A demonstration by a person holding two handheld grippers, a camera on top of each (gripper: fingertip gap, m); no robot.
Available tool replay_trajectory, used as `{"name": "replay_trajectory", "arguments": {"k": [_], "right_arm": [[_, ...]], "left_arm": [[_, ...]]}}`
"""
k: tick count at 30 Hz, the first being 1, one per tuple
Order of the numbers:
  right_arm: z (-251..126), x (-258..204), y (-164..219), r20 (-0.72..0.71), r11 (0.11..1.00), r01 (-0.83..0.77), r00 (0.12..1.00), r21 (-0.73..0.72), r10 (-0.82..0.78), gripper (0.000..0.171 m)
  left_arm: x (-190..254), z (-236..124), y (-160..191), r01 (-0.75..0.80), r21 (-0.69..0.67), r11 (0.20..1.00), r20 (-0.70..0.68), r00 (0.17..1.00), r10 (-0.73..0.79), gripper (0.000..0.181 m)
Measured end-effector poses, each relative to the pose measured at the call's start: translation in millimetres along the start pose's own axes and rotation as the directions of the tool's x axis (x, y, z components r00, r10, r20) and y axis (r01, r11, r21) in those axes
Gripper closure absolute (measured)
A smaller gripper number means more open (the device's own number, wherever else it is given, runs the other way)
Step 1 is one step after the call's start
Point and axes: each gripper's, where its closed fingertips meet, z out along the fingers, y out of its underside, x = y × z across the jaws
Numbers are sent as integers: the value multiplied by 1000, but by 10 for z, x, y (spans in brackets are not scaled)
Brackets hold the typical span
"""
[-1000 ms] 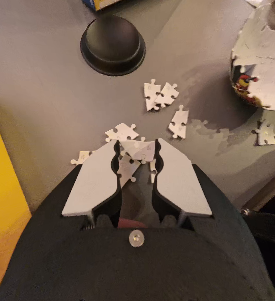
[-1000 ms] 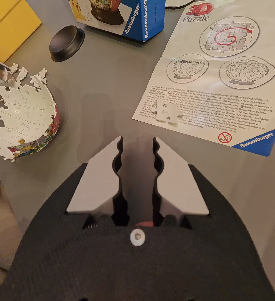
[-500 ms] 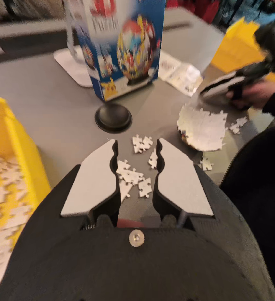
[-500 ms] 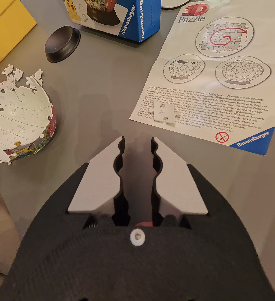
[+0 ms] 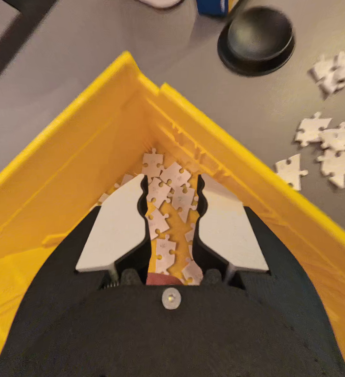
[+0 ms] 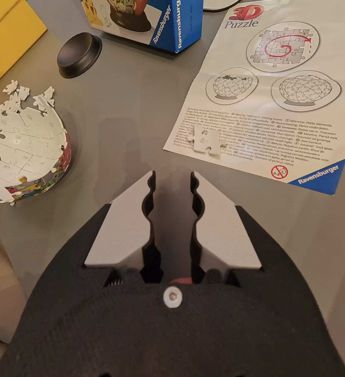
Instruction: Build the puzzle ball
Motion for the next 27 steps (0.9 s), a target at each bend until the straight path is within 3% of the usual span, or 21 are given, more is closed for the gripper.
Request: {"name": "replay_trajectory", "arguments": {"k": [5,13,18,19,27], "right_arm": [[0,1,-3,3,1000,-2,1000,0,2,139],[-1,-1,-4,5,1000,-2,1000,0,2,138],[0,2,-4,4,1000,-4,1000,0,4,139],[0,1,-4,4,1000,-4,1000,0,4,139],[-2,-3,-3,8,1000,-3,1000,0,3,138]], "left_arm": [[14,260,195,-36,-92,995,-74,997,30,132],[-10,365,223,-82,-99,992,-160,985,65,128],[21,400,170,-117,-58,991,-192,976,104,137],[-1,409,158,-110,-53,993,-176,979,99,147],[-10,401,161,-99,-48,994,-155,984,91,148]]}}
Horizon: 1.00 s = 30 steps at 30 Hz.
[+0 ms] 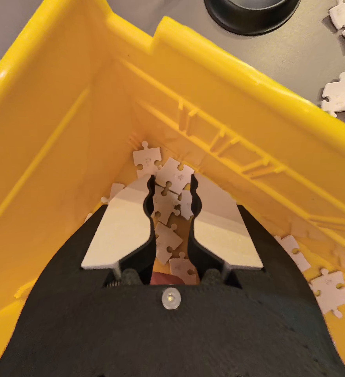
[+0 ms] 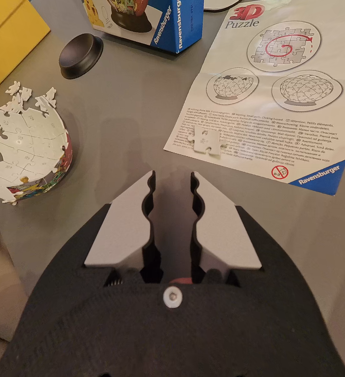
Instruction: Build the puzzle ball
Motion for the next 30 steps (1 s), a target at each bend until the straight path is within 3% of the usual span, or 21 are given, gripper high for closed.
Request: {"name": "replay_trajectory", "arguments": {"k": [7,8,9,12,15,17,21,23,25,30], "right_arm": [[0,-2,0,3,1000,0,1000,0,0,138],[0,-3,1,4,1000,0,1000,0,0,138],[0,-4,1,4,1000,1,1000,0,-1,138],[0,-6,2,3,1000,2,1000,0,-2,137],[1,-6,2,4,1000,3,1000,-1,-3,137],[2,-8,3,4,1000,4,1000,-1,-4,137],[3,-17,8,6,1000,10,1000,-2,-10,137],[3,-18,7,8,1000,9,1000,-3,-9,137],[3,-22,10,10,1000,10,1000,-3,-10,136],[4,-28,10,16,1000,11,1000,-4,-11,136]], "left_arm": [[-101,-372,-133,46,76,996,106,993,-54,149],[-122,-486,-208,53,109,993,122,990,-67,158],[-167,-609,-286,73,146,987,152,984,-95,181],[-88,-916,-512,72,226,971,167,980,-112,181],[26,-1010,-538,12,175,985,230,972,-53,181],[-42,-1019,-393,51,115,992,293,952,-83,180],[-284,-1038,43,271,66,960,410,870,-273,158],[-408,-1032,301,321,12,947,514,811,-281,147],[-355,-974,463,388,-4,922,495,801,-336,135],[-295,-946,791,533,-12,846,527,722,-448,128]]}}
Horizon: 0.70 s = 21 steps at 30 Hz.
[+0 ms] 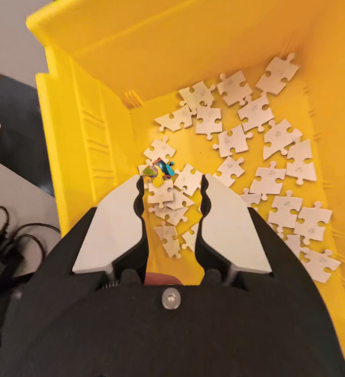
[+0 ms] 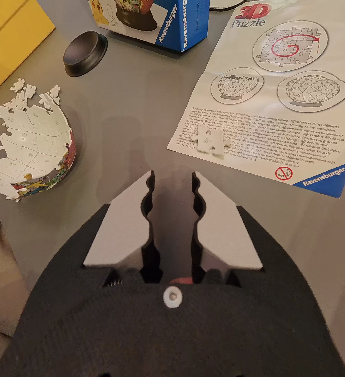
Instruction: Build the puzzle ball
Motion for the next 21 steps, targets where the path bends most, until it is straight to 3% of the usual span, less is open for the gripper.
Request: {"name": "replay_trajectory", "arguments": {"k": [8,14,18,21], "right_arm": [[1,-21,7,12,1000,7,1000,-3,-7,136],[-5,-39,4,20,1000,11,1000,1,-11,136],[-14,-45,-6,29,1000,8,1000,9,-9,135],[-20,-54,-11,35,1000,9,999,14,-10,135]], "left_arm": [[-4,253,166,86,-71,994,41,996,-83,129],[-74,401,67,202,-67,977,45,979,-200,131],[-135,414,75,220,-48,974,86,973,-216,148],[-152,417,78,220,-36,975,91,972,-216,149]]}}
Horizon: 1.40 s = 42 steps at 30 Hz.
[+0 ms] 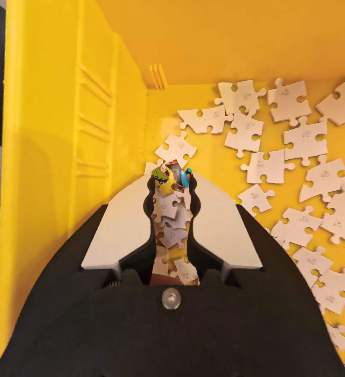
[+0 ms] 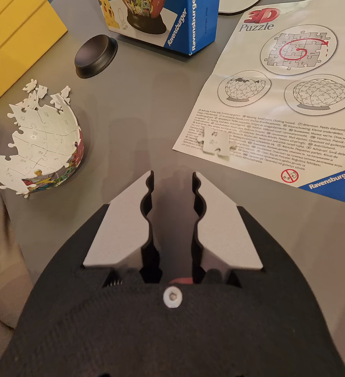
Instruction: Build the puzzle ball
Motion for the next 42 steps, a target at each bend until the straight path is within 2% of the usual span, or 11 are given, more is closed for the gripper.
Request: {"name": "replay_trajectory", "arguments": {"k": [10,15,20,22,25,27,32,35,38,40,42], "right_arm": [[-16,-19,-13,13,1000,-1,1000,11,0,135],[-14,-20,-11,14,1000,0,1000,9,0,134],[-16,-20,-11,14,1000,-1,1000,9,1,134],[-17,-21,-13,15,1000,-2,1000,9,2,134],[-16,-22,-10,15,1000,-1,1000,8,1,134],[-14,-24,-8,16,1000,-1,1000,6,1,134],[-13,-23,-8,16,1000,-2,1000,5,2,134],[-12,-22,-6,15,1000,-1,1000,4,1,134],[-9,-22,-1,14,1000,-1,1000,1,1,133],[-10,-20,0,13,1000,-2,1000,0,2,133],[-9,-20,1,12,1000,-1,1000,-1,1,133]], "left_arm": [[-117,-186,-131,12,114,993,44,999,-17,176],[-190,-342,-180,100,186,977,3,995,-102,179],[-53,-592,-300,335,264,905,-278,924,-261,179],[30,-749,-391,431,284,856,-422,858,-292,179],[89,-938,-466,517,283,808,-544,780,-309,179],[136,-1026,-484,556,261,789,-597,736,-320,179],[330,-1351,-596,564,287,774,-664,700,-263,179],[672,-1762,-758,480,381,790,-666,735,-126,179],[1390,-2073,-772,328,434,839,-674,736,61,179],[1948,-2154,-634,277,413,867,-729,672,133,179],[2293,-1968,-437,204,403,892,-686,713,147,179]]}}
